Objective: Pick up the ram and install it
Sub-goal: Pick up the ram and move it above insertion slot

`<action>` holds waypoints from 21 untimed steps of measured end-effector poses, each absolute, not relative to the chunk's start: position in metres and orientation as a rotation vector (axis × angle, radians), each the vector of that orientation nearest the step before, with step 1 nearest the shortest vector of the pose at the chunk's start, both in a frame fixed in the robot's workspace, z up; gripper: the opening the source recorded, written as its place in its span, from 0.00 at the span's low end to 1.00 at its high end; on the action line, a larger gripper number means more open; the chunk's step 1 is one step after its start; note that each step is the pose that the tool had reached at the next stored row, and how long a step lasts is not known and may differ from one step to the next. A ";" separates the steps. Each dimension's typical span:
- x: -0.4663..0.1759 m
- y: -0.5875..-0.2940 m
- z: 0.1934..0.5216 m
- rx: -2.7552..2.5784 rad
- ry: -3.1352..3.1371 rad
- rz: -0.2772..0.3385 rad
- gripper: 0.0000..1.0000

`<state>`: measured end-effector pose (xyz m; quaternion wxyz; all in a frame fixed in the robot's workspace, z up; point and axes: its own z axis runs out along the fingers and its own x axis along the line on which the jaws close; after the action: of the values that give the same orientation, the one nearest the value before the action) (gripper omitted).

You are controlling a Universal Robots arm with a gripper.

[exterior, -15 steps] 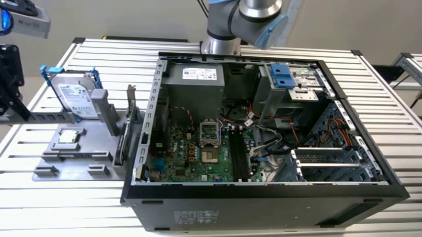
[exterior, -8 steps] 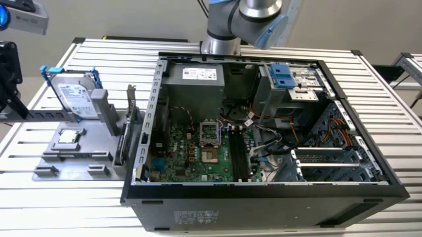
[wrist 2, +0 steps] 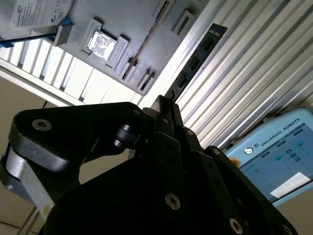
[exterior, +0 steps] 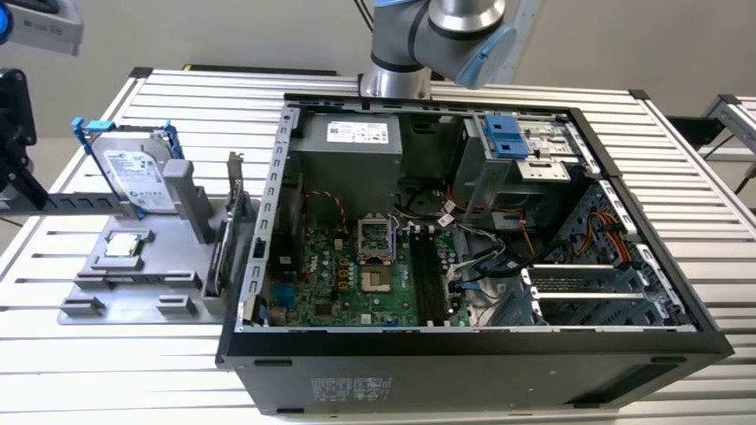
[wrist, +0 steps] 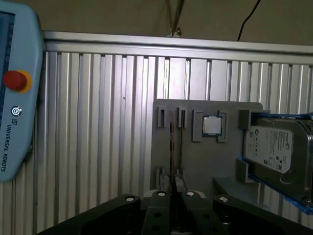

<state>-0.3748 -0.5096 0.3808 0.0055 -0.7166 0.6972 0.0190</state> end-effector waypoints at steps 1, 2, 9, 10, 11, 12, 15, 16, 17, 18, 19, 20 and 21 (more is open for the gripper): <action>-0.375 -0.510 0.381 -2.243 2.183 0.060 0.00; -0.375 -0.510 0.382 -2.243 2.184 0.060 0.00; -0.375 -0.510 0.386 -2.242 2.184 0.060 0.00; -0.375 -0.510 0.387 -2.242 2.184 0.060 0.00; -0.375 -0.510 0.388 -2.242 2.184 0.060 0.00; -0.375 -0.510 0.388 -2.242 2.184 0.060 0.00; -0.375 -0.510 0.390 -2.242 2.184 0.060 0.00; -0.375 -0.510 0.391 -2.242 2.184 0.060 0.00; -0.375 -0.510 0.392 -2.242 2.184 0.060 0.00; -0.375 -0.510 0.392 -2.242 2.184 0.060 0.00; -0.375 -0.510 0.393 -2.242 2.184 0.060 0.00; -0.375 -0.510 0.394 -2.242 2.184 0.060 0.00; -0.375 -0.510 0.394 -2.242 2.184 0.060 0.00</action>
<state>-0.3748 -0.5097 0.3943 0.0054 -0.7161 0.6977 0.0190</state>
